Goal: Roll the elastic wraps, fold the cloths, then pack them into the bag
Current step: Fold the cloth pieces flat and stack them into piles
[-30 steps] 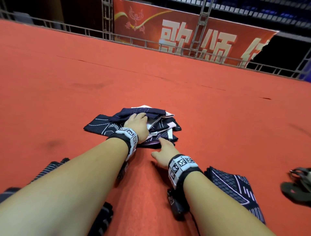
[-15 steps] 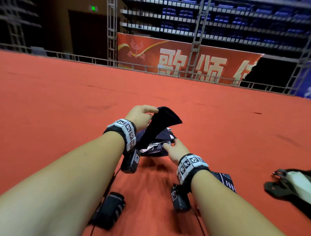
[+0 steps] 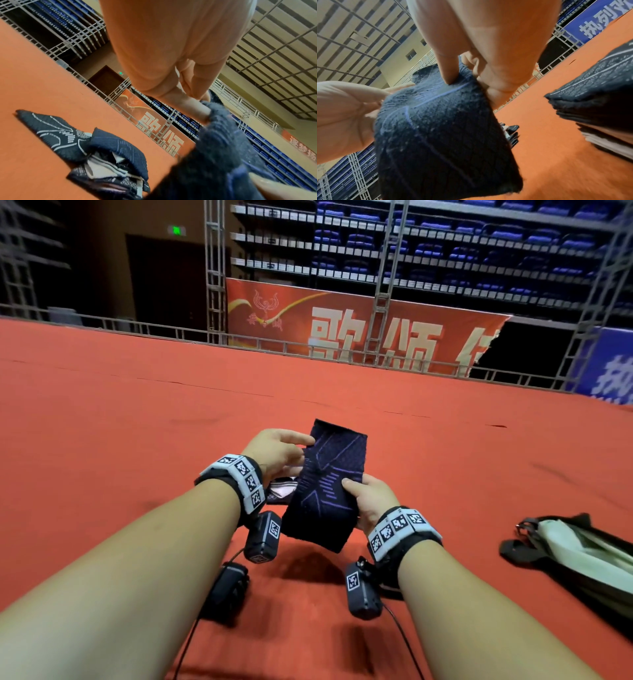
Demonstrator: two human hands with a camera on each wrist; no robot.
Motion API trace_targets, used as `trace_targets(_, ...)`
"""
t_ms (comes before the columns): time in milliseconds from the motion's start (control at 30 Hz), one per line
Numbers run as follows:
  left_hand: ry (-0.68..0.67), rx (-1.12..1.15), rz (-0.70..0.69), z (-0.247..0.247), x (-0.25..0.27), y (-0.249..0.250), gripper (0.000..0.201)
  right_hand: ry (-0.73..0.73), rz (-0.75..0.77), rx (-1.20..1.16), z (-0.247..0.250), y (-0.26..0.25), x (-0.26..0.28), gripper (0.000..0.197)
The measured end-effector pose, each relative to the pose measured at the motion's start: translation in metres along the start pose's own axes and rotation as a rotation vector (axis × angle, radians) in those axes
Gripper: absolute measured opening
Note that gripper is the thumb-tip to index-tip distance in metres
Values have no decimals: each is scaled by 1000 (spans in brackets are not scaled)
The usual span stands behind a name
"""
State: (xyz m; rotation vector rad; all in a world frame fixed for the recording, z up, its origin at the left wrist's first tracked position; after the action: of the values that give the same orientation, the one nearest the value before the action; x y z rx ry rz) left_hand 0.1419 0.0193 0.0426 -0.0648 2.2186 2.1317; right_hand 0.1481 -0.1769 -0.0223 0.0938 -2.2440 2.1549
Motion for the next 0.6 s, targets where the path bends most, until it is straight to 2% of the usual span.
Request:
trace_targets(100,54,-7,0,-1,1,-13,44,27,-2,23,4,3,6,12)
trace_targets(167,36,-101,59,-1,1,-33,48,38,-94,111,5,14,10,16)
trace_targets(233,-25,-368,143,2,1,-59,51,44,-198,319,10,30,10,32)
trace_targets(267,-21,-515,183,6,1,-68,54,42,-215,441,13,39,7,35)
trace_targets(333,-34,-744,229,13,5,-80,52,-3,-197,577,14,47,8,22)
trace_targets(433,-132,-775,342,14,4,-105,35,-118,-234,693,10,67,3,14)
trace_targets(500,-159,-825,413,13,7,-117,34,-163,-238,780,2,77,2,13)
trace_targets(600,-215,-915,437,5,12,-122,39,-179,-244,847,-2,90,-6,11)
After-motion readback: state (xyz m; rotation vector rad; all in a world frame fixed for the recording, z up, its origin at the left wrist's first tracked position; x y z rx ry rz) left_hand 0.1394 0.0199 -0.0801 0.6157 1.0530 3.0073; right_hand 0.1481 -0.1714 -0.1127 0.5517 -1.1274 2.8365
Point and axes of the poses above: each hand's wrist, its own x-axis away from the middle knuckle, its own z-axis out of the back of the hand, y = z × x, the point moved 5 cm from there along -x, towards the middle knuckle, and after that the axes turned 3 degrees about x, right-handed, at the moved point
